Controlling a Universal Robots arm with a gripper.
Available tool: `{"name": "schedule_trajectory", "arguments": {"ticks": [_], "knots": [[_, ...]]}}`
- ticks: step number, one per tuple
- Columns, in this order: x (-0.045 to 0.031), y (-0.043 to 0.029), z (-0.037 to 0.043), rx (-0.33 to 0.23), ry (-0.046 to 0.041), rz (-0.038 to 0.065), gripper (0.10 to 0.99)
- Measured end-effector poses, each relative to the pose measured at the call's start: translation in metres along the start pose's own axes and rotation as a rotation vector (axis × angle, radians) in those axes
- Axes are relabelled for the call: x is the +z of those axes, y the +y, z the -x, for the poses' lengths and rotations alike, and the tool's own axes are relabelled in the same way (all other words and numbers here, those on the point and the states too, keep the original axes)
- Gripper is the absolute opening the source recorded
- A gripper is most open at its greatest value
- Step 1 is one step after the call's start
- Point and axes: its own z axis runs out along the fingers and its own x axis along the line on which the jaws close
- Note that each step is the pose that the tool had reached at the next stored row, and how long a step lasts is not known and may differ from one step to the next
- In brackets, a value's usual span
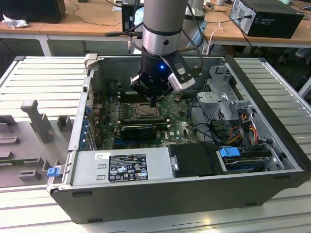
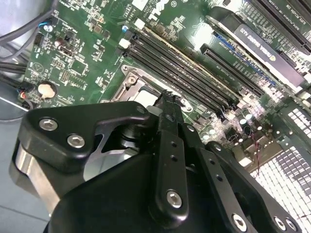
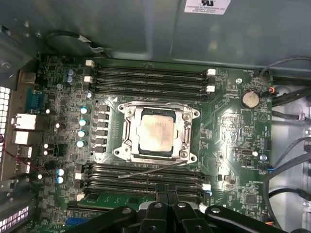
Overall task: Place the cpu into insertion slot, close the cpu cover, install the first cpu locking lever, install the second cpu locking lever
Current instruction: 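Install the second cpu locking lever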
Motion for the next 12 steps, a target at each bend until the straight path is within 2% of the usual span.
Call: {"name": "schedule_trajectory", "arguments": {"ticks": [6, 12], "knots": [[0.0076, -0.0003, -0.0041, 0.004, -0.0003, 0.001, 0.106], [0.021, -0.0013, -0.0065, 0.009, -0.0002, 0.001, 0.106]]}}
